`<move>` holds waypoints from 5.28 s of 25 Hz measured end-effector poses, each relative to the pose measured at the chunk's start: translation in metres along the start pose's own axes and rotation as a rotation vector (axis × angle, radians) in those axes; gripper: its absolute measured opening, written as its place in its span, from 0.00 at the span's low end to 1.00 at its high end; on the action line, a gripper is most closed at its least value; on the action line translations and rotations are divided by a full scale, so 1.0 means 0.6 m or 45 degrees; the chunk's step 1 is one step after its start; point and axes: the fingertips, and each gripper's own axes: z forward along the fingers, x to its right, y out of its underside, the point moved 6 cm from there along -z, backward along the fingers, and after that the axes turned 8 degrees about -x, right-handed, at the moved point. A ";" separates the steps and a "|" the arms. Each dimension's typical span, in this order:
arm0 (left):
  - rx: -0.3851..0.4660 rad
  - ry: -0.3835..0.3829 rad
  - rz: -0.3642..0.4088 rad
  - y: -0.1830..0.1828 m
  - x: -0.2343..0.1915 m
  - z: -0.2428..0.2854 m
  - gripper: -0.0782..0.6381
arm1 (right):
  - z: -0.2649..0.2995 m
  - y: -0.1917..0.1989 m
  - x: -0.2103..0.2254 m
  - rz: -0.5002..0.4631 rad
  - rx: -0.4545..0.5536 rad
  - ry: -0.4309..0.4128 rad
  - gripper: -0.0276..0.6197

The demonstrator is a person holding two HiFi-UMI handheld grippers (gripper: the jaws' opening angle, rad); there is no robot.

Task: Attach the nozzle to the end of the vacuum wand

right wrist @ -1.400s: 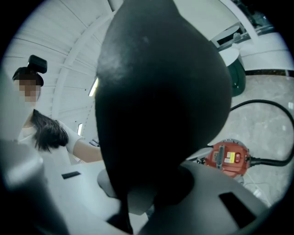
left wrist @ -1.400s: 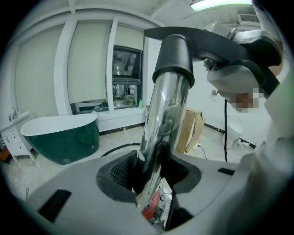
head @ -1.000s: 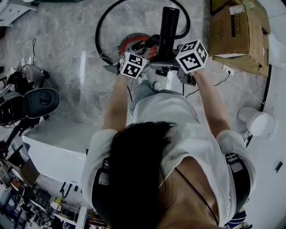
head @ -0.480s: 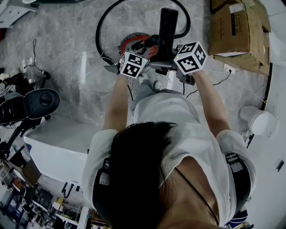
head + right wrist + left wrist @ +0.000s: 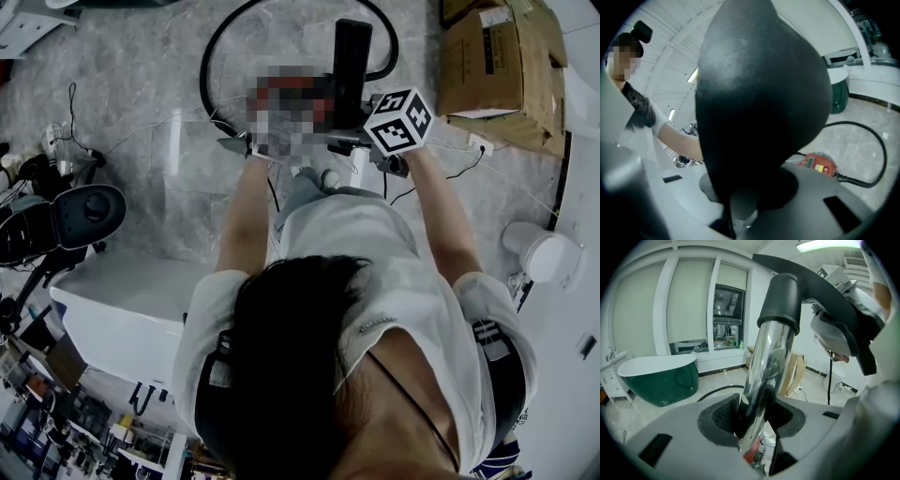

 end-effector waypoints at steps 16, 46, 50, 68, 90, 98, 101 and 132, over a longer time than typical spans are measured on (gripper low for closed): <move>0.001 -0.006 -0.005 -0.003 -0.003 0.003 0.33 | -0.014 0.013 0.014 0.088 0.110 -0.009 0.35; -0.077 -0.035 0.057 -0.009 -0.001 0.019 0.33 | -0.080 0.037 0.034 0.328 0.681 0.114 0.56; -0.103 -0.055 0.039 0.002 -0.006 0.018 0.33 | -0.078 0.040 0.034 0.359 0.715 0.134 0.56; -0.094 -0.084 -0.026 0.029 0.010 -0.037 0.44 | -0.099 0.049 0.034 0.298 0.773 0.300 0.56; 0.104 -0.258 -0.386 0.023 0.054 -0.138 0.44 | -0.145 0.092 -0.006 0.149 0.744 0.710 0.56; 0.122 -0.331 -0.532 0.008 0.071 -0.175 0.44 | -0.151 0.101 -0.018 0.129 0.706 0.882 0.56; 0.142 -0.349 -0.548 0.004 0.078 -0.192 0.44 | -0.147 0.106 -0.025 0.120 0.686 0.906 0.56; 0.293 -0.342 -0.550 -0.054 0.179 -0.264 0.17 | -0.138 0.097 -0.103 0.067 0.721 0.966 0.10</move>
